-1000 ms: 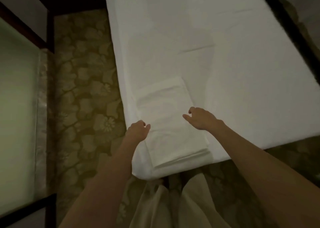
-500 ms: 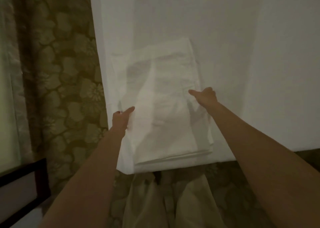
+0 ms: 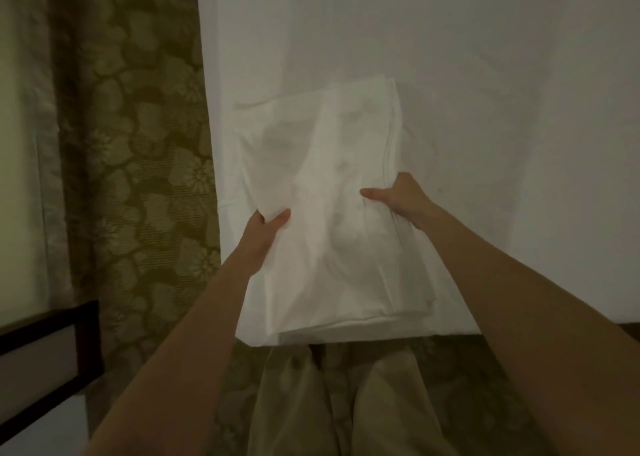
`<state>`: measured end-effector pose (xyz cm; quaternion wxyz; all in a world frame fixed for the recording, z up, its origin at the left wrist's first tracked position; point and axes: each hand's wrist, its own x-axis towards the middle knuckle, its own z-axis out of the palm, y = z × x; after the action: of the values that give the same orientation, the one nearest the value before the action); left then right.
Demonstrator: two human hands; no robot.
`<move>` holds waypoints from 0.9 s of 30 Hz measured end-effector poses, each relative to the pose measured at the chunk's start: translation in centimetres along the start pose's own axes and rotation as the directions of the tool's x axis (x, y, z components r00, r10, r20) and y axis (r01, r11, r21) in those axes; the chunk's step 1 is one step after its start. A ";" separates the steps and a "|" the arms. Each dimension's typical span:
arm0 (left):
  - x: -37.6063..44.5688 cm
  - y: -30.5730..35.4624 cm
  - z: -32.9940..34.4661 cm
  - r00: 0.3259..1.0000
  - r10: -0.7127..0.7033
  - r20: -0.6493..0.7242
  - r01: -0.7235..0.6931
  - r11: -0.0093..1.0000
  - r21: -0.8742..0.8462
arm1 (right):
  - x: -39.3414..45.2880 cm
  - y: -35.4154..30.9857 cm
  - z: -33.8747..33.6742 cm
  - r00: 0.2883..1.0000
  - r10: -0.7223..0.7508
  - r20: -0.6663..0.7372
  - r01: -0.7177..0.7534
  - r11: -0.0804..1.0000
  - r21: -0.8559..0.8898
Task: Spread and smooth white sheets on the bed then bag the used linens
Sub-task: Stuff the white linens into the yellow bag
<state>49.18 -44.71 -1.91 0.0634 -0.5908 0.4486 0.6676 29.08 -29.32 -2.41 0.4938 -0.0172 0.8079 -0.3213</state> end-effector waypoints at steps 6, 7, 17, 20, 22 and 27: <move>-3.0 2.9 0.2 0.998 0.059 0.023 -0.059 0.998 -0.017 | -2.6 -3.1 0.9 0.995 -0.087 -0.056 0.081 0.993 -0.088; -3.6 3.8 -0.1 0.997 0.075 0.035 -0.074 0.997 -0.017 | -3.4 -4.2 0.6 0.991 -0.116 -0.063 0.109 0.989 -0.105; -14.1 14.8 -5.8 0.952 0.307 -0.012 -0.307 0.952 0.009 | -15.4 -17.7 -2.0 0.888 -0.434 -0.151 0.398 0.891 -0.220; -18.6 18.0 -8.9 0.909 0.414 -0.040 -0.414 0.910 0.018 | -20.5 -22.1 -1.7 0.840 -0.517 -0.165 0.472 0.846 -0.247; -21.6 20.0 -11.1 0.863 0.500 -0.068 -0.499 0.866 0.039 | -23.6 -24.9 -1.5 0.805 -0.572 -0.154 0.527 0.810 -0.258; -29.3 23.8 -16.8 0.725 0.658 -0.203 -0.661 0.748 0.059 | -30.6 -31.4 -1.0 0.719 -0.692 -0.067 0.668 0.714 -0.208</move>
<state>55.44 -57.04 37.07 -0.2307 -0.4607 0.6275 0.5838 34.80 -43.11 38.76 0.2793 -0.3326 0.8013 -0.4114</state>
